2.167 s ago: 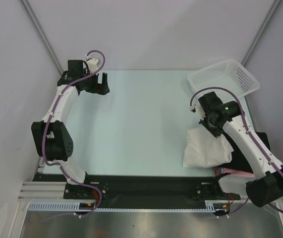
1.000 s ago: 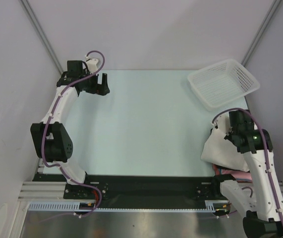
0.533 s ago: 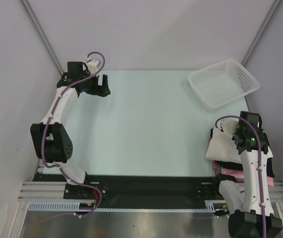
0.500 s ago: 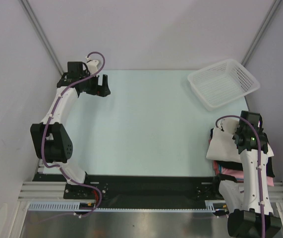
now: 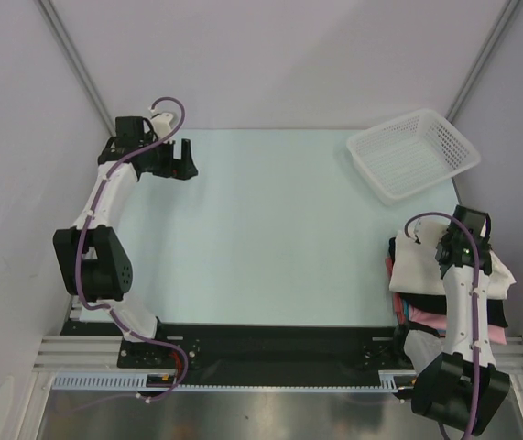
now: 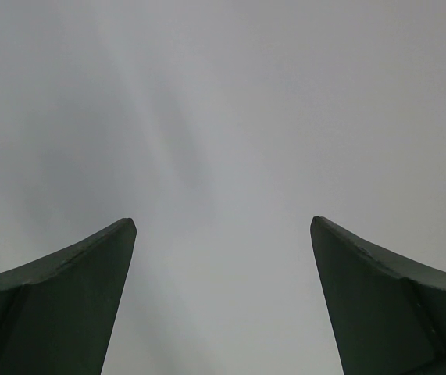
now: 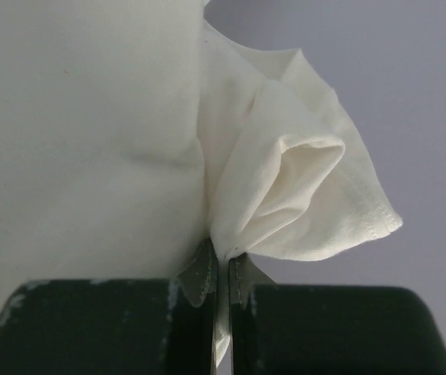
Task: Fold and stack the t-shirts
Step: Neatly place the folded tshirt to the corner
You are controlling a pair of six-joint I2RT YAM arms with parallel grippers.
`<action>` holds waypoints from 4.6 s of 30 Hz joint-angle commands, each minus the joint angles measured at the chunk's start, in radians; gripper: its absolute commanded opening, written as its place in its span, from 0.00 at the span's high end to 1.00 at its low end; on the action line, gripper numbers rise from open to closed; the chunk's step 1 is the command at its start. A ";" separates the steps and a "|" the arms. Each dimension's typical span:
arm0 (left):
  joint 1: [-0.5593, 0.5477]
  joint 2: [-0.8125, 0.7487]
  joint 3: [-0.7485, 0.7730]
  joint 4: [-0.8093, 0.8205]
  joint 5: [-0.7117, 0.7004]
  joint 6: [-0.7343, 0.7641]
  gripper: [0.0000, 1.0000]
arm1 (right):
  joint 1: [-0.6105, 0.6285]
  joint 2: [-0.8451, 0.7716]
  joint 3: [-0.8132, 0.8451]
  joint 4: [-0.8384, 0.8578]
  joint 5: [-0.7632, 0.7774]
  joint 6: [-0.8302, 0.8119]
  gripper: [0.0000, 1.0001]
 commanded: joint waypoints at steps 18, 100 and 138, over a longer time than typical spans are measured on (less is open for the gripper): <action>0.031 -0.058 -0.031 0.040 0.071 0.004 0.00 | 0.216 0.067 0.396 0.138 -0.011 0.843 0.00; 0.029 -0.033 -0.029 0.026 0.200 0.044 0.00 | 0.650 0.052 0.002 -0.731 0.113 3.252 0.63; 0.029 -0.006 -0.013 0.006 0.214 0.069 0.00 | 0.396 -0.051 0.179 -0.883 -0.057 2.800 1.00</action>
